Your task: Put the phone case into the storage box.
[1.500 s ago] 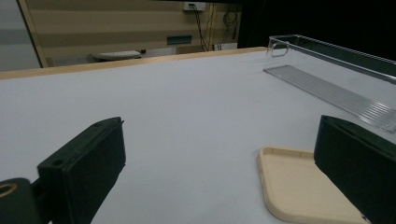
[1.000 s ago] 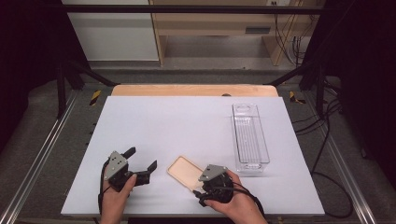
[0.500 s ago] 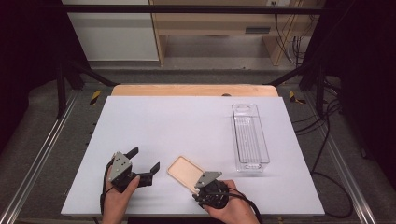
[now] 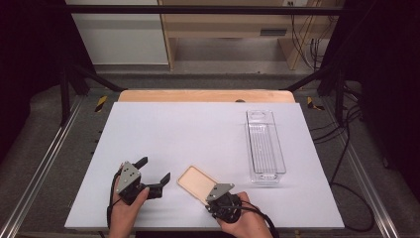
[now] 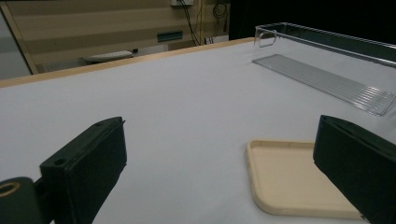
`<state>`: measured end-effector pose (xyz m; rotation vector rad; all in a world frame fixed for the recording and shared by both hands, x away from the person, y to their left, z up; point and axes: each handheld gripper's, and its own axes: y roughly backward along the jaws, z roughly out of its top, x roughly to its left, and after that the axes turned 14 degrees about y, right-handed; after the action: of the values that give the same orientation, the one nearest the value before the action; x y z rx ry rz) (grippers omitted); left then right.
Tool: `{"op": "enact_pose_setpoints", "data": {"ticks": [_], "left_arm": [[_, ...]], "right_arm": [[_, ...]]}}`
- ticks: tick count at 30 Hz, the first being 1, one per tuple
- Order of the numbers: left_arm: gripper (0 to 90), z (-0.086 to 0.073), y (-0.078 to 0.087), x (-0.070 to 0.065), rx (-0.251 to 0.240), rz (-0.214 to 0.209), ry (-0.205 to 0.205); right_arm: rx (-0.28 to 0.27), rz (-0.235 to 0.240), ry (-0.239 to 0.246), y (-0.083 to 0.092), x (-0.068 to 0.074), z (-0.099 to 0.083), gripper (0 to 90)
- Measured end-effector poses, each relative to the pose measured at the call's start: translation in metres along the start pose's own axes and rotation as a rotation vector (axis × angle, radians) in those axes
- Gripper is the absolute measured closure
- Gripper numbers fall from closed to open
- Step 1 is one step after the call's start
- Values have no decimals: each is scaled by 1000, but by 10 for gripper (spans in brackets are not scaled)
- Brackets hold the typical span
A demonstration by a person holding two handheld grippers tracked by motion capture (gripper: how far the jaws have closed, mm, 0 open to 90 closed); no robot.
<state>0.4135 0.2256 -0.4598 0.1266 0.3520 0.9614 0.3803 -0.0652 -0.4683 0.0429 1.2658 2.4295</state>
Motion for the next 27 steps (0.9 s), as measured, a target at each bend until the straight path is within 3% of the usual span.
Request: {"op": "enact_pose_setpoints", "data": {"ticks": [8, 15, 20, 22, 23, 24, 26, 27], "left_arm": [[28, 0, 0, -1, 0, -5, -6], [28, 0, -2, -7, 11, -14, -52], [27, -1, -7, -18, 29, -23, -147], [28, -1, -8, -21, 35, -25, -164], [29, -3, -11, -26, 43, -20, -213], [29, -3, -11, -26, 43, -20, -213], [30, -6, -16, -36, 68, -11, -284], [30, -6, -16, -36, 68, -11, -284]], "right_arm": [[3, 12, -2, 0, -2, 0, 873], [-11, 34, -27, 15, -21, 10, 875], [1, 31, -15, 29, -42, 26, 876], [3, 33, -14, 31, -46, 30, 876], [7, 29, -8, 36, -54, 36, 876], [7, 29, -8, 36, -54, 36, 876], [16, 27, -6, 43, -62, 45, 876], [19, 26, -7, 45, -64, 48, 876]]}}
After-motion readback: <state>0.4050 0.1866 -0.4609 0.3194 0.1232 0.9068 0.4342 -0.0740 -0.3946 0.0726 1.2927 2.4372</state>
